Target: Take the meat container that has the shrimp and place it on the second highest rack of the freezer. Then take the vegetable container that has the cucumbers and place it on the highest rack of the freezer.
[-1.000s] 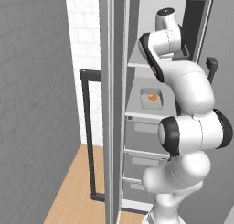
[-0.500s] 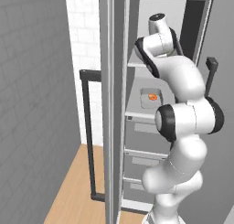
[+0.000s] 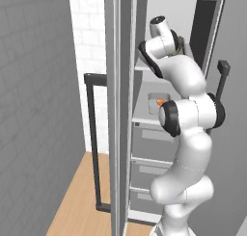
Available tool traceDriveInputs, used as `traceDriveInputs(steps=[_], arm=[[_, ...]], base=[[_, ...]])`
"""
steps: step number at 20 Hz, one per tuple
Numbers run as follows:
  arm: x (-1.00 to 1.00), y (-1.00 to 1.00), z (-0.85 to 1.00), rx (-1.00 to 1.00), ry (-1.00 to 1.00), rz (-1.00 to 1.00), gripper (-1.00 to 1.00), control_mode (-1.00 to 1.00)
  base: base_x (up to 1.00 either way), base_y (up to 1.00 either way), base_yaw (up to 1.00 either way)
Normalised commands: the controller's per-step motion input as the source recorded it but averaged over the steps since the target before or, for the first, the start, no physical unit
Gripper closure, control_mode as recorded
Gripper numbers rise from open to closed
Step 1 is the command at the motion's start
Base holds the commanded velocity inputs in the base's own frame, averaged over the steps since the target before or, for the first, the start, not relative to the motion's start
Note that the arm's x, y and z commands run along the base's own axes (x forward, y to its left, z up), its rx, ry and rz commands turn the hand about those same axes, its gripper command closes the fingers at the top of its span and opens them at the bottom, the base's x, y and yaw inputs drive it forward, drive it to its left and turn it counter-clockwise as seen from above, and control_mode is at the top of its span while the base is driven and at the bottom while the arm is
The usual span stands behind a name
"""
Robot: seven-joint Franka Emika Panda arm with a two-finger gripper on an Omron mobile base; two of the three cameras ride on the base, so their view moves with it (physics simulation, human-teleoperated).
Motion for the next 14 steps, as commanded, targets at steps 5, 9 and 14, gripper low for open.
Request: traceDriveInputs(steps=[5, 9, 14], arm=[[0.57, -0.06, -0.03, 0.0, 0.0, -0.04, 1.0, -1.0], [0.24, -0.08, -0.29, 0.0, 0.0, -0.01, 1.0, -1.0], [0.14, -0.13, -0.3, 0.0, 0.0, 0.0, 1.0, -1.0]], base=[[0.0, 0.0, 0.0], [0.0, 0.0, 0.0], [0.0, 0.0, 0.0]])
